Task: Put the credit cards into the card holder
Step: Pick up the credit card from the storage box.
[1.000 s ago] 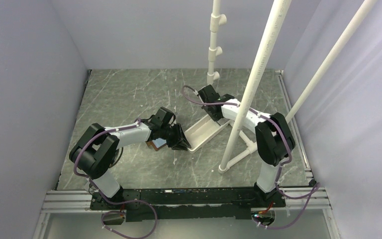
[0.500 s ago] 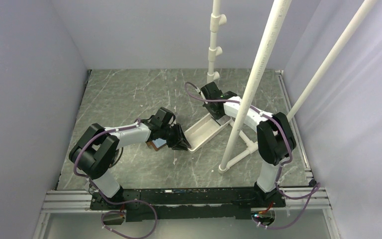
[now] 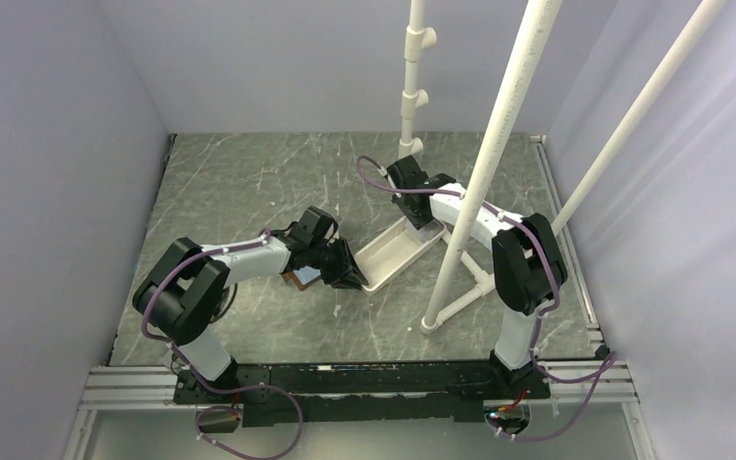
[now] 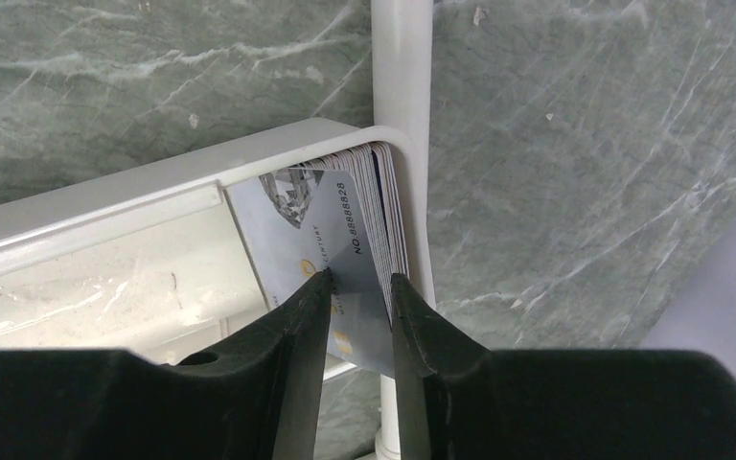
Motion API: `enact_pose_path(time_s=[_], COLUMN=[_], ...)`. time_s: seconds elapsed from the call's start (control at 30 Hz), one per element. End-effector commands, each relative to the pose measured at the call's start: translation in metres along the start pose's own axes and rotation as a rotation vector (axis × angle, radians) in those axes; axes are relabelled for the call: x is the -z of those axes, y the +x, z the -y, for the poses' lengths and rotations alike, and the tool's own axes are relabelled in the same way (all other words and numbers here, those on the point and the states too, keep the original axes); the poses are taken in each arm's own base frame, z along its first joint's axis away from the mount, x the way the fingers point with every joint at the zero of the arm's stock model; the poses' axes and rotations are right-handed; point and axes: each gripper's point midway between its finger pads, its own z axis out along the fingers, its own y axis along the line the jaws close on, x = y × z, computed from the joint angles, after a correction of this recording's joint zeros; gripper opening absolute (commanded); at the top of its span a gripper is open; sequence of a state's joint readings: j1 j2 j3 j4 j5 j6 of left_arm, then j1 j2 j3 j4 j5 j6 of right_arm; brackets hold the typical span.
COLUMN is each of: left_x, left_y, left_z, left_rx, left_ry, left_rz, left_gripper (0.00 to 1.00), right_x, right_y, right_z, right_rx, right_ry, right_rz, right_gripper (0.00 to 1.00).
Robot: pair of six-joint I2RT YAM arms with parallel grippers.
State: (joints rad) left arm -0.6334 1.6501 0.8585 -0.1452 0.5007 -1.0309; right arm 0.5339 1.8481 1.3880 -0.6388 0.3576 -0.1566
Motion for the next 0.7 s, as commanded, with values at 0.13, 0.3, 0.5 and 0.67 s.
enact_pose_path(time_s=[0.13,0.3,0.5,0.67], left_x=[0.001,0.001,0.001,0.001], left_y=[0.004,0.004,0.004,0.005], left_z=[0.003,0.004,0.003,0.003], left_rx=[-0.053,-0.054,-0.052,-0.052], left_ry=[0.013,0.014,0.013,0.014], left_rz=[-0.011,-0.013,-0.013,-0.014], left_gripper=[0.27,0.26,0.26,0.25], right_x=[0.004,0.005,0.008,0.019], right_y=[-0.016,-0.017,-0.017,-0.021], right_z=[0.023,0.02,0.018,0.012], right_rx=[-0.026,-0.023,-0.033,-0.074], right_ry=[0.086,0.071,0.063,0.01], right_rz=[0.038,0.048,0.05,0.08], right_gripper=[0.29,0.15,0.0,0.0])
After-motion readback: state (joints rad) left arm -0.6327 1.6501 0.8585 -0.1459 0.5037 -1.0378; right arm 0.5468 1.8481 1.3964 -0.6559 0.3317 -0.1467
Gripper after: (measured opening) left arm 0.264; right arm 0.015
